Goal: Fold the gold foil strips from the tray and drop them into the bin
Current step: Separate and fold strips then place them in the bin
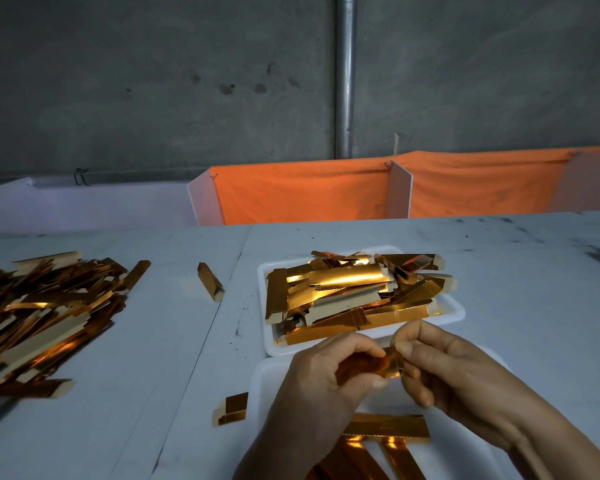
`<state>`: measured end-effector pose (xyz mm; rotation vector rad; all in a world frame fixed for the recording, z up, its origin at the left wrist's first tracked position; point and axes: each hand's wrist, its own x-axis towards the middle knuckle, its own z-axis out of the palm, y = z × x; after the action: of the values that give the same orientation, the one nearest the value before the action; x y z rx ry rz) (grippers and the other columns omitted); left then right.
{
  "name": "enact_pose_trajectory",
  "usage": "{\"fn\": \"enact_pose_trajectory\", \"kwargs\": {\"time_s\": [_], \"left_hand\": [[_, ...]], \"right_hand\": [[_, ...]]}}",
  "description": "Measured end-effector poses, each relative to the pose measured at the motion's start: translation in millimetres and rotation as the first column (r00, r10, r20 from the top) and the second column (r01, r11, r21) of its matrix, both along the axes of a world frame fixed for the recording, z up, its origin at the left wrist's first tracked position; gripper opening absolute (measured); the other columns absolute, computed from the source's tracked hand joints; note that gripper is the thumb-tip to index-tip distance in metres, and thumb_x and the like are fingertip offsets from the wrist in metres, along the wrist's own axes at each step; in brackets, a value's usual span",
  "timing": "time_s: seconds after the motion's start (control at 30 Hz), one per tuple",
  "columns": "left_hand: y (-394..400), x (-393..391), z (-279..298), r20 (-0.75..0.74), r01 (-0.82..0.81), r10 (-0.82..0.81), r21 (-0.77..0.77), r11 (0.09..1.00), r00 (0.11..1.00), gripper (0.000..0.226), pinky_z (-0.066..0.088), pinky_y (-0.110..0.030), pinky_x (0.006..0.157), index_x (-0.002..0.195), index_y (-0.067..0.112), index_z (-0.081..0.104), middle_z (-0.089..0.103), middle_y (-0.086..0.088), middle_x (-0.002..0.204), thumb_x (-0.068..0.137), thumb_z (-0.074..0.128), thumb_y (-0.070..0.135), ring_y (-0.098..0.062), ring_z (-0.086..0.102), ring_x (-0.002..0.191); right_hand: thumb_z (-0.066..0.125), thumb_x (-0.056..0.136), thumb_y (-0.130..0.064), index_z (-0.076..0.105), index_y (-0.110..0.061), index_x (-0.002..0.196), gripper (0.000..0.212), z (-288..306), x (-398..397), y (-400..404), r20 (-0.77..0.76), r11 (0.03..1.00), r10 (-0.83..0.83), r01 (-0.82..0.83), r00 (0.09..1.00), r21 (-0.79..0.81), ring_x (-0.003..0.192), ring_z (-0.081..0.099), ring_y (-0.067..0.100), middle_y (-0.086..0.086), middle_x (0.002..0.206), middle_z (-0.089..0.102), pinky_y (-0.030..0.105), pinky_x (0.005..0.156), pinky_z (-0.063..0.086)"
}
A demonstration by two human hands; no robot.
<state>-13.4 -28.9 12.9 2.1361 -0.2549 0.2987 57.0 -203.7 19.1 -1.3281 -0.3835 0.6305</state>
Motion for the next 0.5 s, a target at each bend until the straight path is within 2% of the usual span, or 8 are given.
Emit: {"fn": "enact_pose_trajectory", "kwargs": {"time_s": [0.07, 0.17, 0.33, 0.5], "left_hand": [[0.7, -0.4, 0.0, -0.015, 0.004, -0.005, -0.043, 0.999, 1.000, 0.031, 0.039, 0.000, 0.077, 0.100, 0.058, 0.053, 0.050, 0.040, 0.104, 0.084, 0.067, 0.035, 0.018, 0.041, 0.105], [-0.9, -1.5, 1.3, -0.003, 0.003, -0.003, 0.001, 1.000, 1.000, 0.028, 0.040, -0.001, 0.076, 0.096, 0.058, 0.053, 0.047, 0.040, 0.105, 0.084, 0.066, 0.036, 0.018, 0.039, 0.106], [-3.2, -0.7, 1.1, 0.063, -0.010, 0.006, 0.064, 0.998, 0.998, 0.027, 0.037, -0.001, 0.080, 0.095, 0.053, 0.051, 0.047, 0.037, 0.105, 0.087, 0.065, 0.031, 0.016, 0.038, 0.108], [-3.2, 1.6, -2.0, 0.123, -0.023, 0.003, 0.161, 0.987, 0.992, 0.022, 0.040, -0.010, 0.086, 0.106, 0.042, 0.058, 0.049, 0.034, 0.101, 0.089, 0.062, 0.029, 0.012, 0.040, 0.108]], "right_hand": [[0.060, 0.080, -0.013, 0.062, -0.004, 0.088, 0.011, 1.7, -1.1, -0.1, -0.059, 0.997, 0.017, -0.013, 0.998, 0.082, 0.044, 0.041, 0.016, 0.009, 0.059, 0.043, 0.021, 0.041, 0.037], [0.059, 0.080, -0.011, 0.064, -0.006, 0.086, 0.010, 2.0, -2.2, 1.7, -0.063, 0.998, 0.014, -0.010, 0.998, 0.066, 0.044, 0.039, 0.016, 0.009, 0.059, 0.040, 0.021, 0.041, 0.037], [0.047, 0.092, 0.002, 0.057, -0.001, 0.094, 0.011, -2.3, 0.8, 1.6, 0.040, 0.998, -0.037, 0.039, 0.998, -0.040, 0.046, 0.041, 0.017, 0.014, 0.063, 0.042, 0.022, 0.044, 0.038], [0.051, 0.091, 0.005, 0.057, -0.002, 0.097, 0.010, -4.1, 1.0, 0.9, 0.201, 0.990, -0.040, 0.066, 0.979, -0.126, 0.048, 0.046, 0.016, 0.012, 0.061, 0.045, 0.019, 0.046, 0.041]]}}
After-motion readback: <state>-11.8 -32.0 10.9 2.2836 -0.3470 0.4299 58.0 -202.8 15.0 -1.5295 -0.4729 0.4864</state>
